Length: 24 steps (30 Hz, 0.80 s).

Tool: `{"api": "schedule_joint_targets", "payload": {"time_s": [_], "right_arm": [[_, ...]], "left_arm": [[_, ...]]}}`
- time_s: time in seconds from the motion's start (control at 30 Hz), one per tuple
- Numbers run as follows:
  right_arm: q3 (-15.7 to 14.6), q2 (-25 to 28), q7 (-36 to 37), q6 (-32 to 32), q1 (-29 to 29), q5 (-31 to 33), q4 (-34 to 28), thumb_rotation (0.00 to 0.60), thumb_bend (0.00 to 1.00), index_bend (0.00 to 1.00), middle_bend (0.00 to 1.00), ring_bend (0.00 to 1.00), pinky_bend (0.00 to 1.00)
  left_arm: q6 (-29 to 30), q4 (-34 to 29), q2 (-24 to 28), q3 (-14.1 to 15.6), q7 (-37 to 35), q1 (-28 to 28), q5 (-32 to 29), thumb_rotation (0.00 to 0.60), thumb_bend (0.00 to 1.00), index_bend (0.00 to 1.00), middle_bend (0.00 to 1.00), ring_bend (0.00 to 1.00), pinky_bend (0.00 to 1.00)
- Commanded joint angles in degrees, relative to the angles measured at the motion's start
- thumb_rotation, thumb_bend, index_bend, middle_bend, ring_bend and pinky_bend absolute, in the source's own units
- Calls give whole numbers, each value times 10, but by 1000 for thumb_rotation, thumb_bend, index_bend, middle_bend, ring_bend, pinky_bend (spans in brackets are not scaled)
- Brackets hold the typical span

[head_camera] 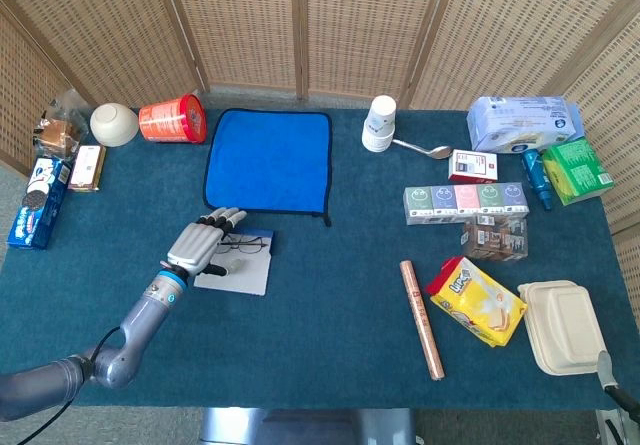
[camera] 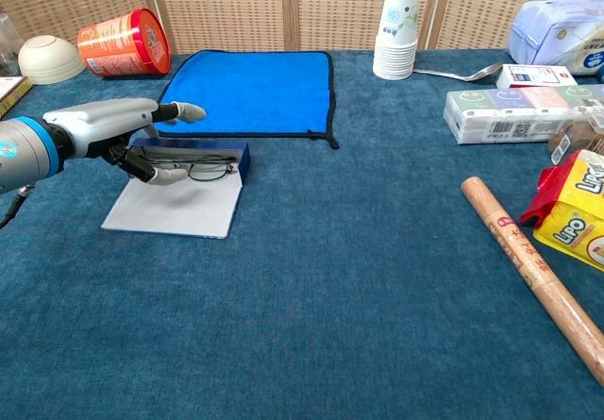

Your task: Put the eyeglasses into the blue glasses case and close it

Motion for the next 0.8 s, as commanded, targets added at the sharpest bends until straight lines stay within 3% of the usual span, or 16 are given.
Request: {"api": "schedule_joint_targets", "payload": {"time_s": [0.03,0.3,0.8], "right_arm": [[0,0,-1,2,-1,-2,0,600,371,0,46,0,91],[-2,0,-4,9,-5,-8,-3,600,371,0,46,0,92],[-1,2,-1,19,-13,-7,-2,600,372,0,46,0,93]], "left_arm": [[-13,-11,12,5,-23,-4,15,408,324,84,150,166,260],[-43,-23,26,16,-60,-20,41,405,333,83,148,116,253],[-52,10,-5,9,-56,-59,57,409,332,75,128,64,219]]}}
